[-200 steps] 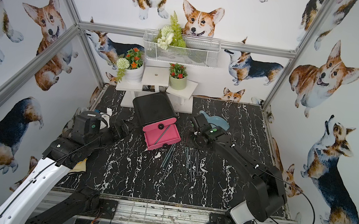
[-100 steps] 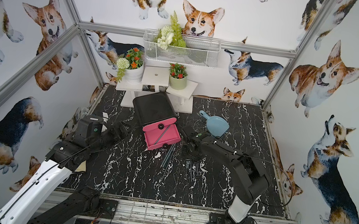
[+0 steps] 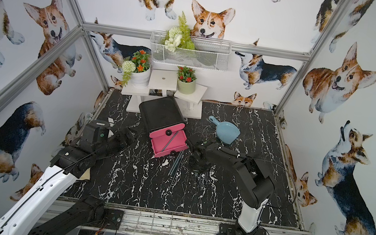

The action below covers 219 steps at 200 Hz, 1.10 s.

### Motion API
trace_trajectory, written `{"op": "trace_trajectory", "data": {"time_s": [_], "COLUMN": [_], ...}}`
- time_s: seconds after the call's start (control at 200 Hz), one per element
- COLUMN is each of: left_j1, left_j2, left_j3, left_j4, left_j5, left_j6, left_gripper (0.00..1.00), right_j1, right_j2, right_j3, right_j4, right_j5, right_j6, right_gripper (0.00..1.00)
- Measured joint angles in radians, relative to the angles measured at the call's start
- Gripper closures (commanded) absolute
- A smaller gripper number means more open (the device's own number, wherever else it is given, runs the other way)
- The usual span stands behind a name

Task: Please place the pencils in the drawer according to their color
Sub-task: Pick up the pencil from the center of the board.

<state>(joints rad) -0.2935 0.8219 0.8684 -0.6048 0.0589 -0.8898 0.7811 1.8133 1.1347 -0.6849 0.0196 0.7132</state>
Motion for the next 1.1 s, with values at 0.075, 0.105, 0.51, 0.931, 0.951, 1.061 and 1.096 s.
{"op": "trace_trajectory", "data": {"time_s": [0.075, 0.105, 0.51, 0.931, 0.951, 1.061, 1.096], "left_j1": [0.000, 0.000, 0.000, 0.000, 0.000, 0.000, 0.000], "left_j2": [0.003, 0.004, 0.008, 0.021, 0.021, 0.021, 0.021], "left_j3": [0.000, 0.000, 0.016, 0.033, 0.034, 0.034, 0.034], "left_j4": [0.000, 0.000, 0.004, 0.003, 0.003, 0.003, 0.003], "left_j5": [0.000, 0.000, 0.000, -0.011, -0.012, -0.023, -0.023], "left_j6": [0.000, 0.000, 0.001, 0.006, 0.009, 0.009, 0.010], "left_gripper": [0.06, 0.06, 0.06, 0.05, 0.05, 0.05, 0.05], "right_j1": [0.005, 0.007, 0.026, 0.029, 0.029, 0.029, 0.029], "right_j2": [0.005, 0.006, 0.069, 0.004, -0.002, -0.066, -0.089], "right_j3": [0.005, 0.007, 0.048, 0.012, 0.013, 0.038, 0.046], "right_j4": [0.000, 0.000, -0.045, -0.014, -0.020, -0.053, -0.060], "right_j5": [0.007, 0.006, 0.042, 0.022, 0.019, 0.014, 0.016], "right_j6": [0.000, 0.000, -0.001, 0.018, 0.017, 0.013, 0.010], "right_gripper": [0.77, 0.77, 0.87, 1.00, 1.00, 1.00, 1.00]}}
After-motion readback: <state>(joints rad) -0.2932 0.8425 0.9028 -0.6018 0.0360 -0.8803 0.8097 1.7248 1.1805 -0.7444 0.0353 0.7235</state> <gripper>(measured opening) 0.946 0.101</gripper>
